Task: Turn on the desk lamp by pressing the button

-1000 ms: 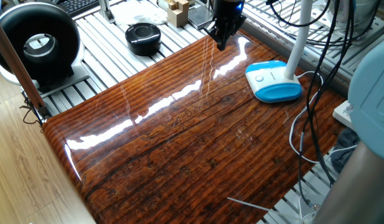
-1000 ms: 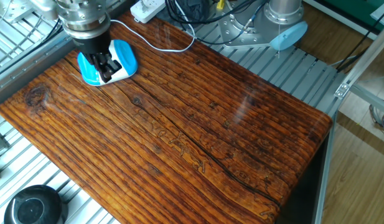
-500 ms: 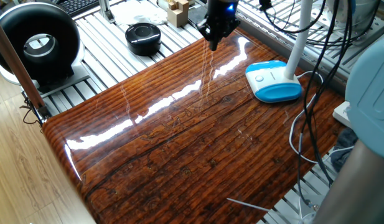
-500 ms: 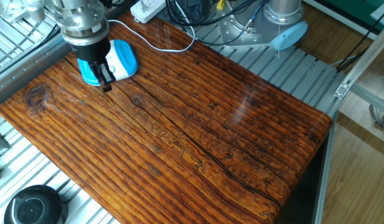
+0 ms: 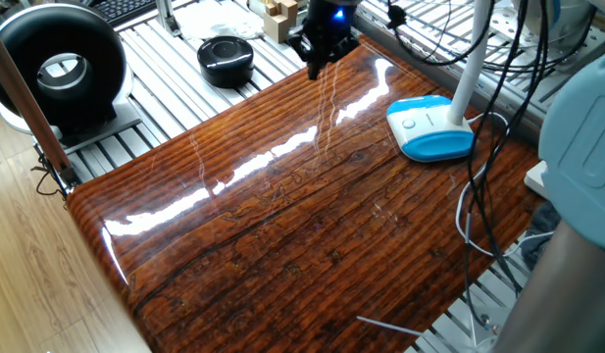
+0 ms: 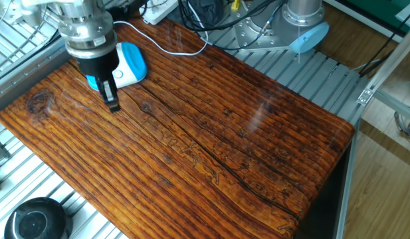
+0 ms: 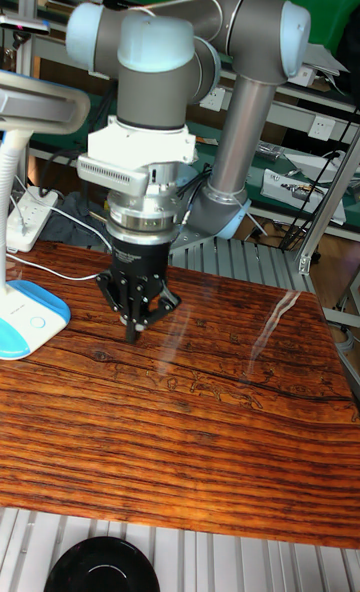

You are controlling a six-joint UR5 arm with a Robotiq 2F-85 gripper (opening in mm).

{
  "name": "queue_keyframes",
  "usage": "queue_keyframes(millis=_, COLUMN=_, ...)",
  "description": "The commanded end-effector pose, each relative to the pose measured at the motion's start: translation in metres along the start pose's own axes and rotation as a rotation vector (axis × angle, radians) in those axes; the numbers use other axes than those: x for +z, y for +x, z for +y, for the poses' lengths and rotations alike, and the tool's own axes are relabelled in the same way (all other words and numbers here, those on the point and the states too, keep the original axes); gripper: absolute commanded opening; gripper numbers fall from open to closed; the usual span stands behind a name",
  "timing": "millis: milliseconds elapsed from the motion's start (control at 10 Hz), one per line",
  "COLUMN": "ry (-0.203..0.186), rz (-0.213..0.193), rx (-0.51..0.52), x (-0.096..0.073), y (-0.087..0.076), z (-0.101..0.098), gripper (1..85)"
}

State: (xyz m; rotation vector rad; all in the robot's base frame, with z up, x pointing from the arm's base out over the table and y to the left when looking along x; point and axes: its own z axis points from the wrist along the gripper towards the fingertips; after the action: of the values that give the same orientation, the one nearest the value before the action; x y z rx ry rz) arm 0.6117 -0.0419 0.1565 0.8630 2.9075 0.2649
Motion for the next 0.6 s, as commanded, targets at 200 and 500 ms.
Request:
queue_keyframes(millis=200, ry=0.108, rz=0.109, rx=-0.049, x=0.020, y=0.019, z=-0.021, gripper=1.0)
queue_keyframes(millis=500, ry=0.127, rz=0.219, rx=-0.073, x=0.020, y=0.045, z=-0.027, gripper=1.0)
